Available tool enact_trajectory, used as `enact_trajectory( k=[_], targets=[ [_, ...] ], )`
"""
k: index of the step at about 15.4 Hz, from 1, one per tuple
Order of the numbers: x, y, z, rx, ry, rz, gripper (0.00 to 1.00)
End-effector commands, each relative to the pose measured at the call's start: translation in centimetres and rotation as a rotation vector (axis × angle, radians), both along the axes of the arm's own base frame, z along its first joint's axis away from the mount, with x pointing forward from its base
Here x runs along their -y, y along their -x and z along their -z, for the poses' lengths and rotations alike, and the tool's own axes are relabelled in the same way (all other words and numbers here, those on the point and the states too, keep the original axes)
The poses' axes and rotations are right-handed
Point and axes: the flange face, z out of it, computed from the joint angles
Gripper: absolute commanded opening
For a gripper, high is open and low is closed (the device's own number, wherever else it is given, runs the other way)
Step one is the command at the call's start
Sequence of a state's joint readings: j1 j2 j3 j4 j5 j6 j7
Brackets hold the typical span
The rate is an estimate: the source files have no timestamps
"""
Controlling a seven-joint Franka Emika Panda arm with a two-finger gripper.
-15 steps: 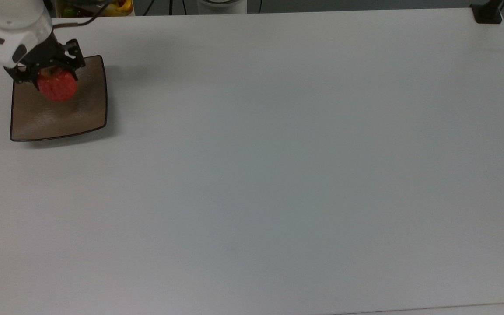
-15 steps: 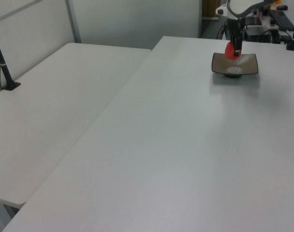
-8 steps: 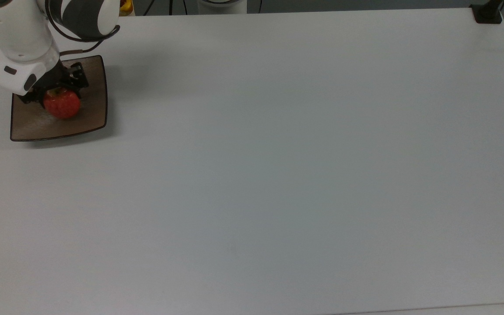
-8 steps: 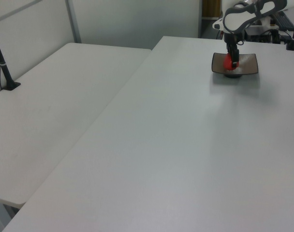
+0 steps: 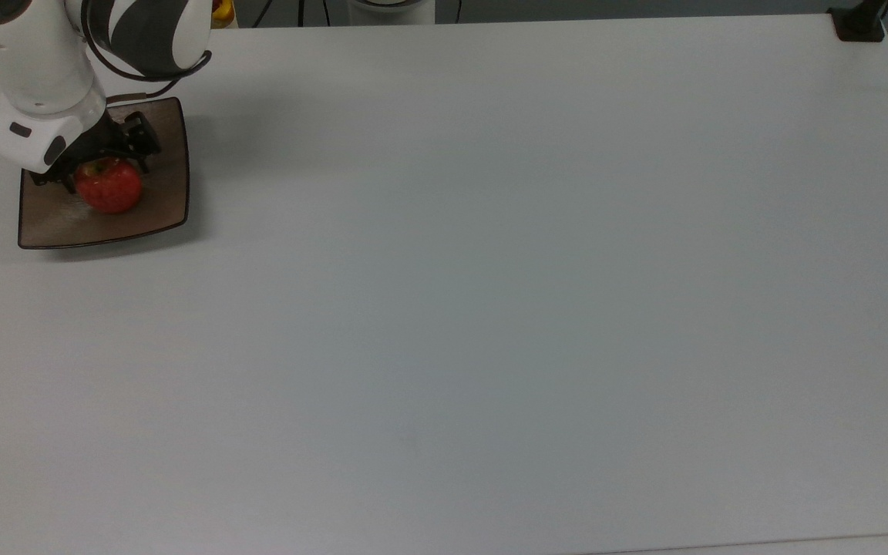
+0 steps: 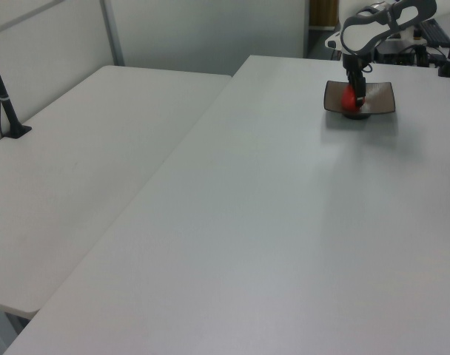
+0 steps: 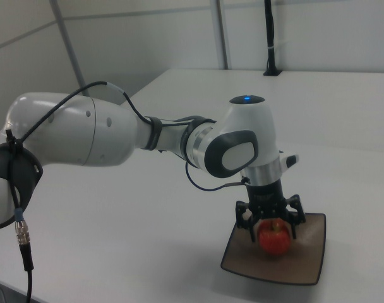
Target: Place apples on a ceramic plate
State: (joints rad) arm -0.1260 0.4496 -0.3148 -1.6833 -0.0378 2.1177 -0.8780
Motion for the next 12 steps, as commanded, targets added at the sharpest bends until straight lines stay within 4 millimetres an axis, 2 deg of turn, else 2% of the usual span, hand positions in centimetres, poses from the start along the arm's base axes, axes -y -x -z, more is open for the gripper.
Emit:
enact_trajectory(
  k=[1, 3, 4, 8, 12],
  targets=[
    [-0.6, 0.4, -4.7, 0.066, -0.024, 0.039, 1.00],
    [-1.6, 0.9, -7.9, 0.085, -0.040, 0.121, 1.00],
    [-2.5, 0.9, -10.3, 0.110, -0.043, 0.160, 1.00],
    [-7.1, 1.2, -18.4, 0.175, -0.066, 0.347, 1.00],
    [-10.9, 2.7, -25.6, 0.216, -0.187, 0.506, 1.00]
  ],
)
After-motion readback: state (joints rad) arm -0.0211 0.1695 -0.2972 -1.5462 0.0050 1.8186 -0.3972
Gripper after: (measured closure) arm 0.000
